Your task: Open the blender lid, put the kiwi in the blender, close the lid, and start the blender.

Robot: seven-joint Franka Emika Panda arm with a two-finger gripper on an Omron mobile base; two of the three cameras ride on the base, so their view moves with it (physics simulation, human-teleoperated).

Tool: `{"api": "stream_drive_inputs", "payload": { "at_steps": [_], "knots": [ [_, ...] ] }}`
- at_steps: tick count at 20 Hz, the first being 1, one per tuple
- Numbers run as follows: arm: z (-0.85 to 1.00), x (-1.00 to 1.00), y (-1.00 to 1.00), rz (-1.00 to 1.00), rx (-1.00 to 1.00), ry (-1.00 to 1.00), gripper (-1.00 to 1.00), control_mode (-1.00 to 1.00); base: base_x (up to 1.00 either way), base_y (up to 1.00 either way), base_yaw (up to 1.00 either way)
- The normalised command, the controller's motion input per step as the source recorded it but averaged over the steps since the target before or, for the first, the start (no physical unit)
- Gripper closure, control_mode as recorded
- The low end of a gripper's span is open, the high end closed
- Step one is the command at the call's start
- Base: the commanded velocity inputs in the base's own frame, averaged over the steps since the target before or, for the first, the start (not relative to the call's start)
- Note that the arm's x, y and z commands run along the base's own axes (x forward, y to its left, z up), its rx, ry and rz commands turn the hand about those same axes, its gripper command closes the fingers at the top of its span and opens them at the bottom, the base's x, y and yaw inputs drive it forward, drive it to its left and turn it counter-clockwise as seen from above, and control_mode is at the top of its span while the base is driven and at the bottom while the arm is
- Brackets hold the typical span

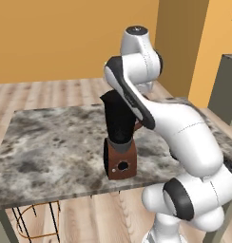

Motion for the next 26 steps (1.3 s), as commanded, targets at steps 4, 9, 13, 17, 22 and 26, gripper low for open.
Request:
{"api": "stream_drive_inputs", "payload": {
  "at_steps": [4, 9, 13, 17, 22, 26],
  "knots": [
    [-0.47, 0.39, 0.18, 0.09, 0.0, 0.24, 1.0, -1.0, 0.0, 0.0, 0.0],
    [-0.45, 0.28, 0.12, 0.1, 0.0, 0.16, 1.0, -1.0, 0.0, 0.0, 0.0],
    [-0.49, 0.01, 0.01, 0.09, 0.01, 0.02, 1.0, -1.0, 0.0, 0.0, 0.0],
    [-0.49, 0.0, 0.0, 0.05, 0.02, 0.0, 1.0, -1.0, 0.0, 0.0, 0.0],
    [-0.43, -0.01, 0.0, 0.01, 0.0, 0.0, -1.0, -1.0, 0.0, 0.0, 0.0],
    [-0.06, 0.0, 0.0, 0.0, 0.03, -0.03, -1.0, -1.0, 0.0, 0.0, 0.0]
  ]
}}
